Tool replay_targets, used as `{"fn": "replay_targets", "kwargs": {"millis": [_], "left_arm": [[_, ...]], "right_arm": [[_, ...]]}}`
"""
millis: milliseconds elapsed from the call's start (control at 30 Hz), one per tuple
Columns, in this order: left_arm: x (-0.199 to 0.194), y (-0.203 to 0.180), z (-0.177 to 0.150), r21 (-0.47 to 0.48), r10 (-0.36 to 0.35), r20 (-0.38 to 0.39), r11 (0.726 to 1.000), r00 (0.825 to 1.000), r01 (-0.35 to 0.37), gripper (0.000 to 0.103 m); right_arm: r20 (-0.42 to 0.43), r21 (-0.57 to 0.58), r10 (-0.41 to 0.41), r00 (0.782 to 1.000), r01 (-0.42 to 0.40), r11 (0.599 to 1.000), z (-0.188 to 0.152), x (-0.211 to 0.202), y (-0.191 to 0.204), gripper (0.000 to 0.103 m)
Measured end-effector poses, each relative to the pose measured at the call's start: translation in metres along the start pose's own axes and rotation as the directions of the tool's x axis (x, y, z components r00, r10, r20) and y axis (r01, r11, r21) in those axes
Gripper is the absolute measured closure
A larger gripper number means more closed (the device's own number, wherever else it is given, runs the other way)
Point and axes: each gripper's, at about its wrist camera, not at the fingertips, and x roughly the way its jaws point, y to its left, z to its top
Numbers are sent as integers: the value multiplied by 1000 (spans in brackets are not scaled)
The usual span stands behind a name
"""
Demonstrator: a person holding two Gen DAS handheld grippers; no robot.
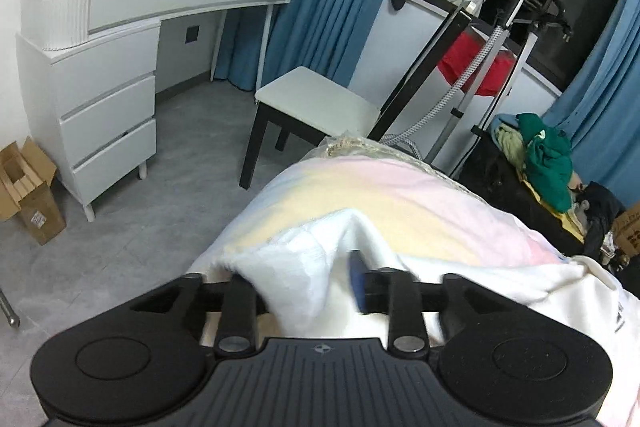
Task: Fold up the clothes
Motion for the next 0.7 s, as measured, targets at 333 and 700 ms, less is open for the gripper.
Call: {"fn": "replay_targets", "kwargs": {"millis": [333,700], "left_arm": [[-114,-34,-66,207,25,101,977,995,-46,19],[-209,-119,-202,337,-179,176,935,968,111,19]], "right_arm": [[156,-187,-221,963,249,950,20,-110,-12,22],[427,-304,-297,854,445,842,34,-222,-36,22]]}}
